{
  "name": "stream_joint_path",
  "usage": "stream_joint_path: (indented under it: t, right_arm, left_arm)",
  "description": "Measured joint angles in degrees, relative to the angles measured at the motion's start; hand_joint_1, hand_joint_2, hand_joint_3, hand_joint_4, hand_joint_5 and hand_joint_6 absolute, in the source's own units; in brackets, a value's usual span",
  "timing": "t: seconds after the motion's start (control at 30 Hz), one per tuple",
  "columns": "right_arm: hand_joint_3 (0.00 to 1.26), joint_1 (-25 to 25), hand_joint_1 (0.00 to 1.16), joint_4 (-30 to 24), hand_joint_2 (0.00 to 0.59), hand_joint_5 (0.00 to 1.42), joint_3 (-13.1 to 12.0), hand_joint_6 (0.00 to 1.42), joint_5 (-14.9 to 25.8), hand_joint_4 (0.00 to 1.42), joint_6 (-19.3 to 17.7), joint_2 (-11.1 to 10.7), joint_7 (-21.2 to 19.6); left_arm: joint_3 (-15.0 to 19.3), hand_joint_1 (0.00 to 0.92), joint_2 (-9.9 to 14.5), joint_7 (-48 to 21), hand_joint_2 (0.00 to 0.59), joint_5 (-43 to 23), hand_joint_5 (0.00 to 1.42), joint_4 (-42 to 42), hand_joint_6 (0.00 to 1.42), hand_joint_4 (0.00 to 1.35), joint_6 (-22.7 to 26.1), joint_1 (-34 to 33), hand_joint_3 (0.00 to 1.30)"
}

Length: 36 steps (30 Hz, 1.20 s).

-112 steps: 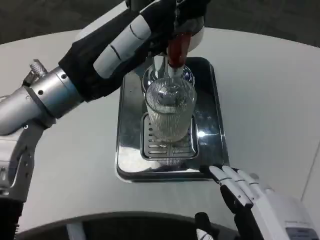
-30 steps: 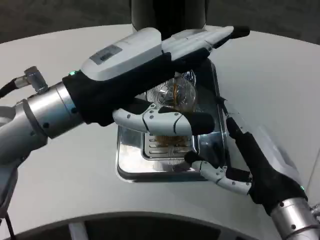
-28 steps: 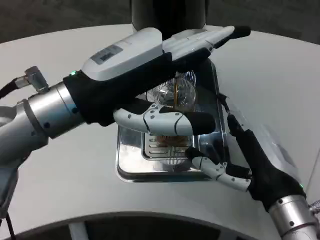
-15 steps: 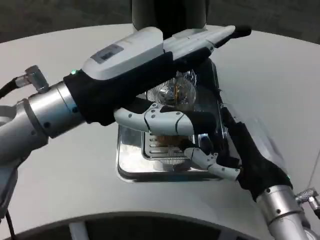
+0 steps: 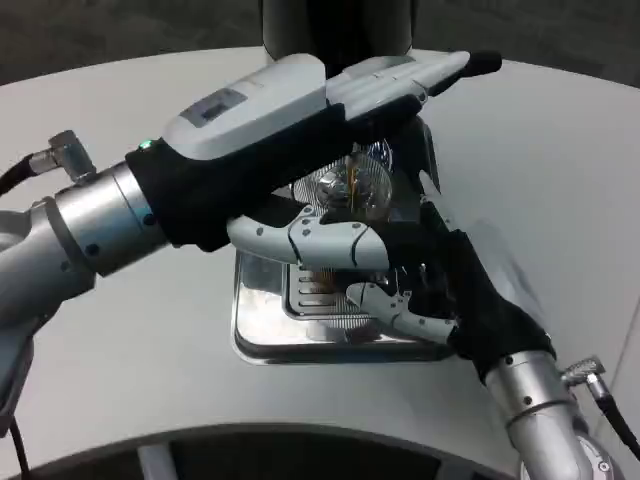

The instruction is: Grasp the cup under the faucet to collect the drink, then remove the cup.

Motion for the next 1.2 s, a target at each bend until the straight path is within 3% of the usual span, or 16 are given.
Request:
stream_joint_path:
  t: [0.27, 1.2]
  right_arm:
    - [0.0, -3.37, 0.62, 3.86, 0.199, 0.0, 1.29, 0.02, -0.55, 0.0, 0.29, 1.05, -1.13]
    - [0.0, -10.63, 0.67, 14.72, 0.192, 0.0, 0.87, 0.08, 3.05, 0.0, -1.29, 4.69, -6.98]
  left_arm:
    - [-0.01, 0.0, 0.18, 0.03, 0.176, 0.0, 0.03, 0.0, 0.01, 0.0, 0.0, 0.02, 0.0]
    - [0.01, 0.0, 0.97, 0.5, 0.177, -0.38, 0.04, 1.99, 0.02, 0.0, -1.1, 0.01, 0.0]
